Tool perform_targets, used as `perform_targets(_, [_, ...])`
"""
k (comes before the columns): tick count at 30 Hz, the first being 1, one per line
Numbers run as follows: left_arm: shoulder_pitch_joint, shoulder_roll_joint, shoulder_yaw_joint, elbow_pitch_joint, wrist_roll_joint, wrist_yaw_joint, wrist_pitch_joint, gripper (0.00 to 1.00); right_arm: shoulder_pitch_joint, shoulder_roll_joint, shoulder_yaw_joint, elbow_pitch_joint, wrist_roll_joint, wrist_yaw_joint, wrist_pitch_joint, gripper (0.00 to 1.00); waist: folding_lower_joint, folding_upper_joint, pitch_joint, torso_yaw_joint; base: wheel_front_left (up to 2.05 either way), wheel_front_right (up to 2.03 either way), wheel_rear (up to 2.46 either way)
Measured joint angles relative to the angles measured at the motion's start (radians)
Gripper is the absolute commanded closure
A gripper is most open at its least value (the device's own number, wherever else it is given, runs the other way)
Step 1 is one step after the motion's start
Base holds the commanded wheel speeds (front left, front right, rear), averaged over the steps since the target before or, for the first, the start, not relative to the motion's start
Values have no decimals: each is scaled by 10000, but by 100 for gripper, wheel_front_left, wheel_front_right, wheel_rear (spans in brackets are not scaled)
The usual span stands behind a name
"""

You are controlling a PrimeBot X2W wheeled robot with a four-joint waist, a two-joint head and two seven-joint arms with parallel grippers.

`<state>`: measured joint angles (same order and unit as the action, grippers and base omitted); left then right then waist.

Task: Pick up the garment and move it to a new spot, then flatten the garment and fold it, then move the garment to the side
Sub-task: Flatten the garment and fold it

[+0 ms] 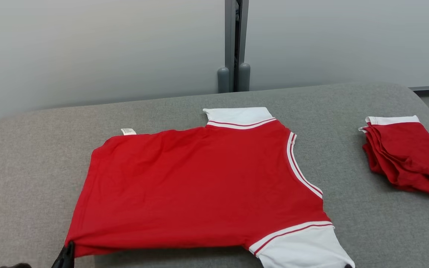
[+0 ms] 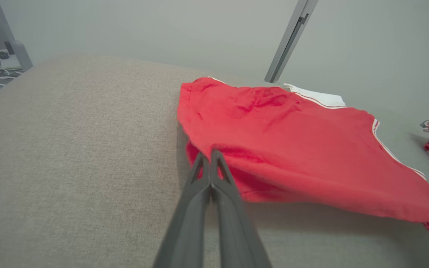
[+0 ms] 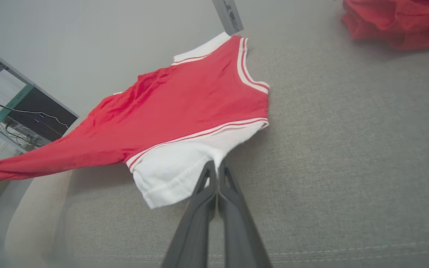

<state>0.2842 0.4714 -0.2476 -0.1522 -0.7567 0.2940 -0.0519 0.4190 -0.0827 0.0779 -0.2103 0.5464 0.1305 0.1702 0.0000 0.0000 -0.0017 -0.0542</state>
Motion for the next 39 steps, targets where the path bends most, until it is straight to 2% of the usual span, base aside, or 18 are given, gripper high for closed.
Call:
perform_targets(5, [981,192,270,-1049,-21,650,267,100,592,228,-207,-1014,-127,0,880,100,0,0,-61,20,0,0,0])
perform_targets(14, [1125,236,159,-1172,-226,738,706,100,292,318,-451,-1001,-73,0,1285,100,0,0,144,159,0,0,0])
perform_targets(20, [420,579,42,-928,-278,468,1172,100,-798,336,-474,-711,163,0,1231,100,0,1,715,155,0,0,0])
perform_targets(29, [-1495,1206,31,-462,-445,-297,2059,100,-3614,119,-387,309,259,0,834,100,0,0,2124,139,0,0,0])
perform_targets(33, [-2239,1290,44,-61,-658,-587,2349,100,-5082,-180,42,1300,430,0,715,100,0,0,2830,95,0,0,0])
perform_targets(39, [-2763,1058,10,497,-825,-821,2263,100,-6231,-479,537,2562,608,0,211,100,0,0,3379,64,0,0,0])
